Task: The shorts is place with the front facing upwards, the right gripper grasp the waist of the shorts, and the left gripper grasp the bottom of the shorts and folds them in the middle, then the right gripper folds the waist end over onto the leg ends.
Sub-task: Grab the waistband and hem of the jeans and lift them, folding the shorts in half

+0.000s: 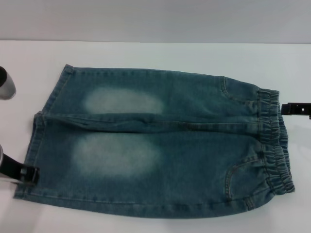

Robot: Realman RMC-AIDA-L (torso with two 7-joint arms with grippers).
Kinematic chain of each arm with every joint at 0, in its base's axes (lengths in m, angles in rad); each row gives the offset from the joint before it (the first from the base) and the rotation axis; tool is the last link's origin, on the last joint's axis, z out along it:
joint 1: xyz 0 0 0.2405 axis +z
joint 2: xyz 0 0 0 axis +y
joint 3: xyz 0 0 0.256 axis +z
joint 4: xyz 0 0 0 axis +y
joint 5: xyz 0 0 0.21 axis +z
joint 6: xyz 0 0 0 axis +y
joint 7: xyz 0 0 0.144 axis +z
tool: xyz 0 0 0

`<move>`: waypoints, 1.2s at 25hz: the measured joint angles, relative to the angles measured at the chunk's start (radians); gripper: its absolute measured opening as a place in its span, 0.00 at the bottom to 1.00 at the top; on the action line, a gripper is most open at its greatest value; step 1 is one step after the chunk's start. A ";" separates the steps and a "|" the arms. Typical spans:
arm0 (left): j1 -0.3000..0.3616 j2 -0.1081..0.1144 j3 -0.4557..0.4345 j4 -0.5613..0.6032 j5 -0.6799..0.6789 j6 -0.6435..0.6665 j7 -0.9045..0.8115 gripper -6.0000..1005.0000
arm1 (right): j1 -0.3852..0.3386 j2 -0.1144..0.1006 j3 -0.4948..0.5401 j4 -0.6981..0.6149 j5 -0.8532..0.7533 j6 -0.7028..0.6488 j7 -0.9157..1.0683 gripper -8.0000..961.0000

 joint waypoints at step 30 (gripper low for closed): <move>-0.055 -0.002 0.002 0.127 0.000 0.006 0.011 0.85 | 0.051 0.000 0.005 -0.015 -0.001 0.002 -0.001 0.84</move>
